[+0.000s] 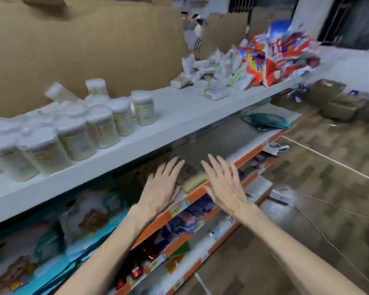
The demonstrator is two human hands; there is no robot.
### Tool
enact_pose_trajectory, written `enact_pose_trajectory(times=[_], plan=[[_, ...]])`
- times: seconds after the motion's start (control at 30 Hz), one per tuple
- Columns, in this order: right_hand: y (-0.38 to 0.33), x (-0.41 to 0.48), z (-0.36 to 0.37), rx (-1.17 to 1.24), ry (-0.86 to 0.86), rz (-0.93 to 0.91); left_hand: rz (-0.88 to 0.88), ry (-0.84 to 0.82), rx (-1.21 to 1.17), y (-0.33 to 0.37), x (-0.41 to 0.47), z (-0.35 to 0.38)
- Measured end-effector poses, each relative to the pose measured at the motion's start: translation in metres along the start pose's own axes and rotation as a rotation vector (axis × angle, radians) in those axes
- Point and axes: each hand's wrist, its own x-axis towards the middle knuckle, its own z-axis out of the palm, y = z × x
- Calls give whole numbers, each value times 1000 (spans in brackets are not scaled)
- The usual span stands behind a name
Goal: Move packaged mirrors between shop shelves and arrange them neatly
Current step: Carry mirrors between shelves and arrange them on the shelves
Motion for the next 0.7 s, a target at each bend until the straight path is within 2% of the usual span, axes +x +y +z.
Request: enact_pose_trajectory(times=[0.1,0.17,0.33,0.47,0.7], plan=[[70,-22,1,-54,-46,106,176,27,51,49,54,23],[114,-35,3,-86,-83,152,233,33,82,83,87,37],[214,-54,8,-83,-116,225,270,-6,81,166,162,71],[292,-60,13,-82,-111,238,328,23,49,226,215,90],[399,-63,20,-37,-79,310,380,12,-39,297,302,115]])
